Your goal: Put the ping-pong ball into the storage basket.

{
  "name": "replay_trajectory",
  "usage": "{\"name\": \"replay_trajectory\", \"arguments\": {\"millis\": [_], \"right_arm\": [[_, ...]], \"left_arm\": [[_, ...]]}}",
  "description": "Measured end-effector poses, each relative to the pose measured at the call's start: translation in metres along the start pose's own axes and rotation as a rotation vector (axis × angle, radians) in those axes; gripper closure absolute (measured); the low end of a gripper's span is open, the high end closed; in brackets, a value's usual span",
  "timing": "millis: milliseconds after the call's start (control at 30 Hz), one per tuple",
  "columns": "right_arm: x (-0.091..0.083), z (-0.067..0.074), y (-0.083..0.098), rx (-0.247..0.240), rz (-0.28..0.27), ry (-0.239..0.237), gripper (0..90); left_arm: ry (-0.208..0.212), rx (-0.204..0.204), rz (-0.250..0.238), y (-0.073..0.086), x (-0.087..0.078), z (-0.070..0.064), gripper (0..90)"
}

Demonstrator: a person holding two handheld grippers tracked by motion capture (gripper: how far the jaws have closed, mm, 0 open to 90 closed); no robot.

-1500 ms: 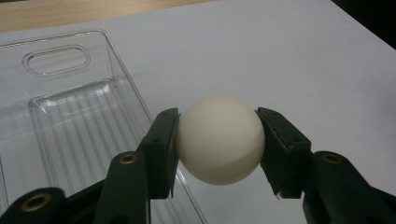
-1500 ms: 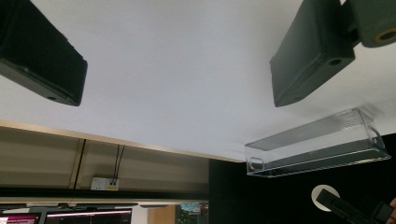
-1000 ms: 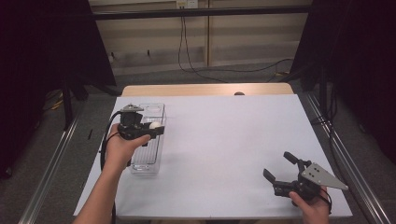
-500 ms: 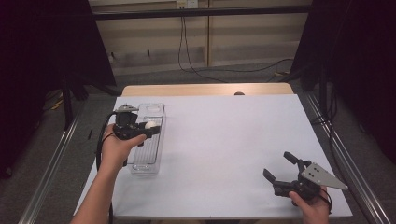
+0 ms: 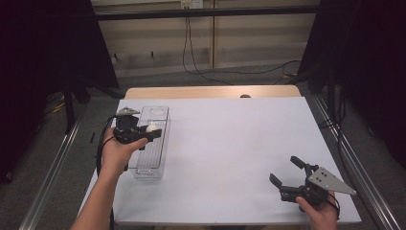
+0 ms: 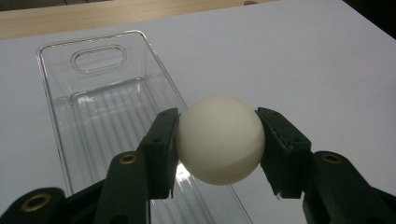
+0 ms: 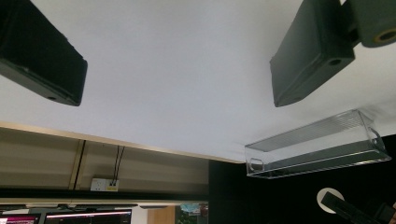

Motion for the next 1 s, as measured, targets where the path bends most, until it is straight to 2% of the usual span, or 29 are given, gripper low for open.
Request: {"name": "replay_trajectory", "arguments": {"millis": [267,300,367,400,467,567,600,800,833,1000], "right_arm": [[0.0,0.0,0.0,0.001,0.0,0.001,3.5],[0.0,0.0,0.0,0.002,0.003,0.0,3.5],[0.0,0.0,0.001,0.002,0.005,-0.001,3.5],[0.0,0.0,0.001,0.003,0.005,-0.001,3.5],[0.0,0.0,0.0,0.002,0.005,-0.001,3.5],[0.0,0.0,0.0,-0.002,0.004,-0.002,3.5],[0.0,0.0,0.001,-0.001,0.005,-0.002,3.5],[0.0,-0.001,0.0,-0.003,0.002,-0.002,3.5],[-0.001,-0.001,0.0,-0.003,0.002,-0.001,3.5],[-0.001,-0.001,0.0,0.001,0.001,0.004,3.5]], "left_arm": [[-0.009,0.002,0.0,0.002,0.001,0.002,51.3],[-0.006,-0.011,-0.013,0.002,0.002,0.001,51.3],[-0.008,0.004,0.001,0.004,0.001,0.003,51.3],[-0.01,-0.008,-0.009,0.004,0.001,0.003,51.3],[-0.017,0.008,0.002,0.005,0.001,0.005,51.3],[-0.017,-0.013,-0.007,0.007,0.002,0.005,51.3],[-0.019,-0.001,0.003,0.007,0.002,0.006,51.3],[-0.02,-0.011,-0.004,0.009,0.003,0.007,51.3],[-0.017,0.001,0.001,0.009,0.003,0.009,51.3],[-0.025,-0.012,-0.006,0.011,0.003,0.009,51.3]]}}
Point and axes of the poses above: each handheld gripper's, and its own axes: x roughly forward along the jaws, y roughly out of its underside, z roughly to its left, the point moved 3 cm from there along x, roughly forward along the jaws, and after that the axes turned 2 degrees about x, right-handed, at the moved point
